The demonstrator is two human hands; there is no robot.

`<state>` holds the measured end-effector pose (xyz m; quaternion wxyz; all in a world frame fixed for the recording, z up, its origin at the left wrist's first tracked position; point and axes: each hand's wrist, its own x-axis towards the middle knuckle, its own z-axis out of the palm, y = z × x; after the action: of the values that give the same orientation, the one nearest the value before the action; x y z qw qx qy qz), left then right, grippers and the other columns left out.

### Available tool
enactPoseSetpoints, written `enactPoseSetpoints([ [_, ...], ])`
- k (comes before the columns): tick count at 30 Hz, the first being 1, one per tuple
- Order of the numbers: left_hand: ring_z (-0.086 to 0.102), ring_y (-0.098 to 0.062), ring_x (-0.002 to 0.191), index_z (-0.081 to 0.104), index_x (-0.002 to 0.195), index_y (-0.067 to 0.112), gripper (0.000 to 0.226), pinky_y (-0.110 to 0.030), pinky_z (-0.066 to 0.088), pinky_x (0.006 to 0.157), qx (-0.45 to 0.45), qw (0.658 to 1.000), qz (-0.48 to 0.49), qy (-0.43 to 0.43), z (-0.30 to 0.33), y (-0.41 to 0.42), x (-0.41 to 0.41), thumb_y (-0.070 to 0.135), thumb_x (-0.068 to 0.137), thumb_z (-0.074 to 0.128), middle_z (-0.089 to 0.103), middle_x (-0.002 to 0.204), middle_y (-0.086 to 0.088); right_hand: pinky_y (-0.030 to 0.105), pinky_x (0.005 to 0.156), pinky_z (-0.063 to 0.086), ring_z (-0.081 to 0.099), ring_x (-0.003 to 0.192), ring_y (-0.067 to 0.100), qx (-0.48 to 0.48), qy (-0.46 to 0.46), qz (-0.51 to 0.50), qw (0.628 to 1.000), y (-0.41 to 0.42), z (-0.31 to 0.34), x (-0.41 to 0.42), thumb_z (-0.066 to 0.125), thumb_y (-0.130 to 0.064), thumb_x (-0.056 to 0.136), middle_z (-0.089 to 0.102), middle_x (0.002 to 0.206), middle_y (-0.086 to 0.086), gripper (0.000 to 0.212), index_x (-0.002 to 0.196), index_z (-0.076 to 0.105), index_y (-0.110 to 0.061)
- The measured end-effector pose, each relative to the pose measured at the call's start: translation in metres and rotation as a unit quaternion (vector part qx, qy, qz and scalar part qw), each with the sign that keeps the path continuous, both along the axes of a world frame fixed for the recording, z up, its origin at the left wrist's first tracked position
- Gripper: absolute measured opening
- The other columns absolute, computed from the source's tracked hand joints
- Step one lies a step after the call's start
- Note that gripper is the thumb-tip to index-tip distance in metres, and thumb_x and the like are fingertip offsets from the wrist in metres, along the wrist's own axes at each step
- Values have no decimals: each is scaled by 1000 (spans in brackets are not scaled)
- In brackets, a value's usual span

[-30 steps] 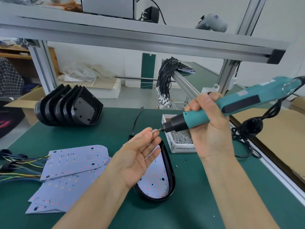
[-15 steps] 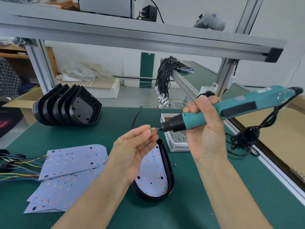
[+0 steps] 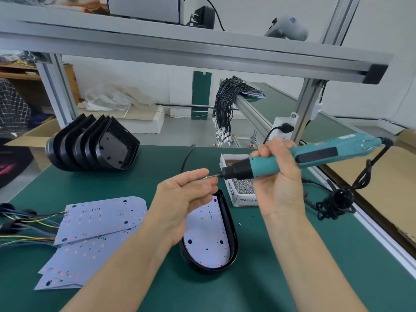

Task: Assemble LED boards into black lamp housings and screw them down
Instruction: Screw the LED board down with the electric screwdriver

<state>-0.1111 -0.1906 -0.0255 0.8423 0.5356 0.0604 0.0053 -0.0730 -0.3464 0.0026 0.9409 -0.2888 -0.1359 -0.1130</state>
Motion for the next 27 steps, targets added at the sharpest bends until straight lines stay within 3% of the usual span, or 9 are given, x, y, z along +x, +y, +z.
enactPoseSetpoints([
  [5,74,-20,82,66,107,10,38,-21,57,64,19,1000,-2,4,2,11,-3,-13,76,65,76,94,-9,24,68,49,52,60,9,7,-2,4,1000,0,-1,3,57,1,89,50,67,-6,32,71,48,-23],
  [9,73,-14,69,67,96,1,23,-18,55,56,-61,996,23,59,2,15,4,-15,82,58,76,84,-10,24,63,50,52,59,9,7,17,-3,1000,7,-4,4,55,2,91,50,64,-6,34,69,48,-23],
  [12,71,-13,57,65,91,-1,17,-17,54,50,-169,979,29,114,3,10,10,-13,87,54,74,73,-11,24,61,51,51,58,9,9,20,7,1000,11,-5,4,54,2,92,50,63,-6,35,69,48,-23],
  [15,61,-8,43,61,89,-1,14,-14,50,43,-221,967,77,105,9,15,18,-9,91,51,72,64,-9,25,63,50,52,59,9,3,21,5,1000,8,-5,3,55,2,91,50,64,-6,35,69,49,-24],
  [20,52,-6,42,62,89,8,20,-14,44,42,-27,990,129,40,9,40,15,-2,94,46,71,68,-2,24,72,47,52,60,8,-8,21,0,1000,-2,-9,2,58,-1,89,50,68,-7,31,72,47,-24],
  [22,51,-7,47,65,87,12,20,-17,45,46,114,983,142,29,3,55,6,-1,93,51,69,77,-3,23,70,48,52,59,8,-11,24,2,1000,-5,-11,1,57,1,90,50,66,-7,32,72,47,-24],
  [25,47,1,47,69,80,17,18,-16,40,52,393,909,138,18,-6,79,-11,1,86,63,62,68,9,24,69,48,51,58,8,-23,28,-2,999,-8,-15,-1,56,1,91,48,64,-7,32,72,46,-23],
  [27,45,1,44,70,77,19,18,-8,33,46,490,863,123,-9,-8,81,-23,3,83,65,58,57,18,23,69,48,51,58,8,-33,28,-6,999,-10,-15,-2,56,1,91,48,62,-7,33,71,45,-23],
])
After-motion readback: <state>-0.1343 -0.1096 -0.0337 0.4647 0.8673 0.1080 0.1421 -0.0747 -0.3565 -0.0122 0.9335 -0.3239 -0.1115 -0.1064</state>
